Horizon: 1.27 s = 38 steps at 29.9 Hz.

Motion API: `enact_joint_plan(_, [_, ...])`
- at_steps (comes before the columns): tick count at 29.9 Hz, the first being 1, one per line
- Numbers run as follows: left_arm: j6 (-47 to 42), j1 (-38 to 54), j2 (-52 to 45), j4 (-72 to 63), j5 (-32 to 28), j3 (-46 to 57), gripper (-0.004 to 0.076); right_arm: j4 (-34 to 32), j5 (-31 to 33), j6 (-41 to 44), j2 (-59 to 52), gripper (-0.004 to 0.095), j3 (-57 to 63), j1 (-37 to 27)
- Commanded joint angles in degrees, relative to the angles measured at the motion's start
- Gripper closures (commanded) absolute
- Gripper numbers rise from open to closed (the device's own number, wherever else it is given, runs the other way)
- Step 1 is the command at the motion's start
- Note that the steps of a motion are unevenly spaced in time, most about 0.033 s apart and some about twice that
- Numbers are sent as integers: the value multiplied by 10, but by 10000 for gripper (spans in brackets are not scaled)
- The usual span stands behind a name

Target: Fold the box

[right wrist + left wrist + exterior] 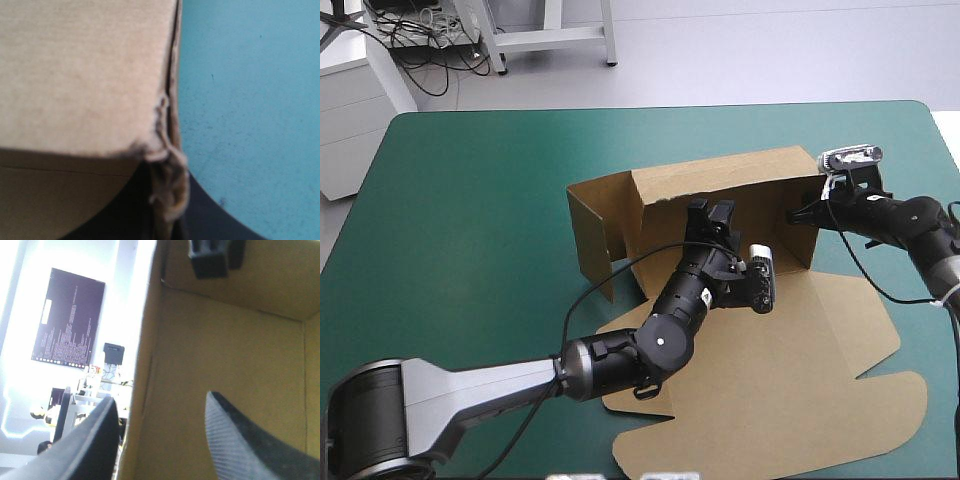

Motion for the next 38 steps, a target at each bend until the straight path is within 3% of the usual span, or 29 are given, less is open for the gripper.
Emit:
enact_joint_plan(1, [-23,-17,-78,55,46,-16,449,-22,24,32,8,908,3,3])
enact_joint_plan(7, [-45,10,-172,55,145,-16,724,-55,79,90,7,908,-37,3])
enact_joint_plan(14, [-118,187,-254,23,131,-16,730,-115,193,188,6,908,-150,26])
enact_joint_plan(20, [-96,400,-295,-193,5,-16,729,-271,293,365,7,908,-249,94])
enact_joint_plan(24, [23,531,-302,-415,-72,-16,729,-311,382,424,13,908,-303,117])
enact_joint_plan(27, [168,602,-298,-574,-76,-16,729,-304,400,442,29,908,-333,117])
enact_joint_plan(33, [390,685,-288,-822,-17,-16,730,-301,391,456,93,908,-346,117])
enact_joint_plan(38, [500,710,-282,-910,68,-16,730,-286,323,446,142,906,-346,117])
